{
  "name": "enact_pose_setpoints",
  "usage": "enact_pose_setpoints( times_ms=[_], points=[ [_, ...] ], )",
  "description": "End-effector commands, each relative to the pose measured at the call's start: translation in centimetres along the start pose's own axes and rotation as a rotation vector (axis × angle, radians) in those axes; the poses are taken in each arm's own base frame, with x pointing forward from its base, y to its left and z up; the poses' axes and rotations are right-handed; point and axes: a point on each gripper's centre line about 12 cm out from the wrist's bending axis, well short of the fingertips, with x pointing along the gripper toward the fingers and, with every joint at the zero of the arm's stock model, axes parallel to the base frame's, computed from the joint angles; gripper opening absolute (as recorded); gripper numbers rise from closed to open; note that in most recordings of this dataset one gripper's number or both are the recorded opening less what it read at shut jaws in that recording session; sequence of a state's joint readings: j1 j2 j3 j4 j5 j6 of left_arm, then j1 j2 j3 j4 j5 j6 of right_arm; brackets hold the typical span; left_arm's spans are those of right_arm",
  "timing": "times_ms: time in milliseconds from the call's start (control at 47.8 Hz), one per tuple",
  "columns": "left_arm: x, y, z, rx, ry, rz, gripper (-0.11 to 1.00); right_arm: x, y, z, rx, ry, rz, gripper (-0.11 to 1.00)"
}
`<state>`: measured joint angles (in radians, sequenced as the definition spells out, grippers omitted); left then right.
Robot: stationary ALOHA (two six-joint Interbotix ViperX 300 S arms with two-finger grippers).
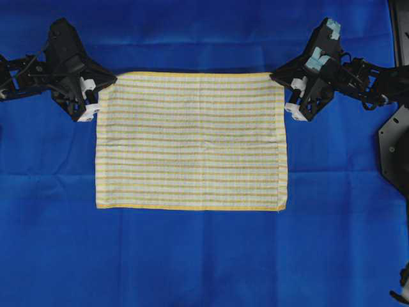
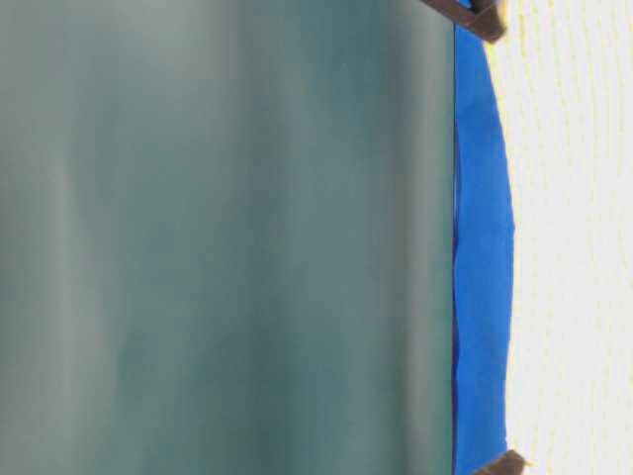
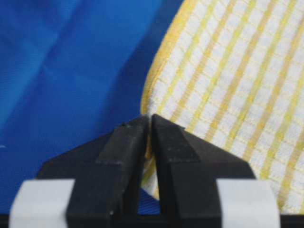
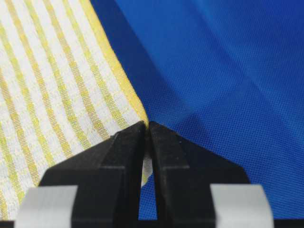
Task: Fold the yellow towel.
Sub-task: 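Grasp the far left and right corners of the checked towel, then pull both corners toward the near edge, folding the towel in half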
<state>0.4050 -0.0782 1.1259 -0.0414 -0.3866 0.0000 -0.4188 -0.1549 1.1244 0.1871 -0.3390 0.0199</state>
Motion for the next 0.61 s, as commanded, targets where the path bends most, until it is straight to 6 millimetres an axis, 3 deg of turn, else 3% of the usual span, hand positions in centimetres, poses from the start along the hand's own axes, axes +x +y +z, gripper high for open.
enact_pose_setpoints(
  times_ms=[0, 335, 586],
  points=[
    [-0.7, -0.1, 1.5, 0.004, -0.049, -0.004, 0.03, -0.5, 0.2, 1.0, 0.003, -0.031, 0.009, 0.03],
    [-1.0, -0.8, 1.5, 0.008, -0.053, -0.025, 0.03, -0.8, 1.2, 0.9, -0.014, -0.028, 0.038, 0.03],
    [-2.5, -4.0, 1.2, 0.071, -0.058, -0.124, 0.03, -2.7, 3.9, -0.3, -0.018, -0.002, 0.128, 0.03]
  ],
)
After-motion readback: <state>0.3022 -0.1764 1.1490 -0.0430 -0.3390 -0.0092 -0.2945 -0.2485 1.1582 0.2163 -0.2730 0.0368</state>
